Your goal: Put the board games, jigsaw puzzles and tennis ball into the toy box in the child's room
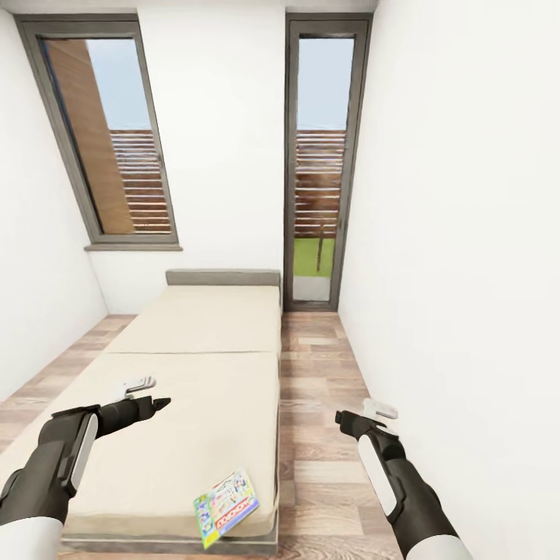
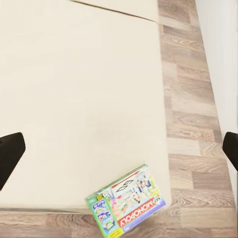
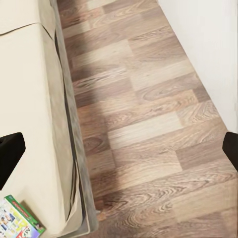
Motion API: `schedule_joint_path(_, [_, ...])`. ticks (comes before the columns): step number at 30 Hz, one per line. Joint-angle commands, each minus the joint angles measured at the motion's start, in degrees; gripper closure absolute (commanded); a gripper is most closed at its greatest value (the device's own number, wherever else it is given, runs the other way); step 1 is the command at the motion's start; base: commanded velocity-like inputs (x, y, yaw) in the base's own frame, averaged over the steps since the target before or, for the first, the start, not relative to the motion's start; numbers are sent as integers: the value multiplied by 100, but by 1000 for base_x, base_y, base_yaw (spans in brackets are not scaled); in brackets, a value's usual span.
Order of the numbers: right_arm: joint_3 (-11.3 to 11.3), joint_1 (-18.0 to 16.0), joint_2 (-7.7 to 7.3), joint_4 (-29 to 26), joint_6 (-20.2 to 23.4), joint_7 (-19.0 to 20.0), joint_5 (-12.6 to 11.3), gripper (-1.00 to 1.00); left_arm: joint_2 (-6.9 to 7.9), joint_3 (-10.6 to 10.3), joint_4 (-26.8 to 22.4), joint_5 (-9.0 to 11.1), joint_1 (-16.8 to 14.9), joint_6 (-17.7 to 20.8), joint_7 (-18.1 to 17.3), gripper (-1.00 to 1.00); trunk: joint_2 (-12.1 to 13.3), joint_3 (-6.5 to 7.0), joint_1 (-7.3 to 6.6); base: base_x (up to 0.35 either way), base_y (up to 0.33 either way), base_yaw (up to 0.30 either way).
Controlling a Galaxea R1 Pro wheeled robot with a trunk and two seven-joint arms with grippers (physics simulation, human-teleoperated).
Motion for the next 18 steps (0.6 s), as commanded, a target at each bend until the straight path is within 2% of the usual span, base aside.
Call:
schedule_joint_path(1, [9,-6,0,-6,13,-51,-55,-100,-1,11,-7,-27,-5,29,-41,-100,-14,-10,4,10,-20,-209])
schedule_joint_path(8, [9,-6,3,-6,13,-55,-33,-100,-1,15,-7,-27,-5,32,-41,-100,-14,2,4,17,6,-82])
schedule_joint_path(18, [15,-6,3,-6,13,-55,-21,-100,-1,18,-7,-27,-5,34,-41,-100,-14,5,4,24,129,-14])
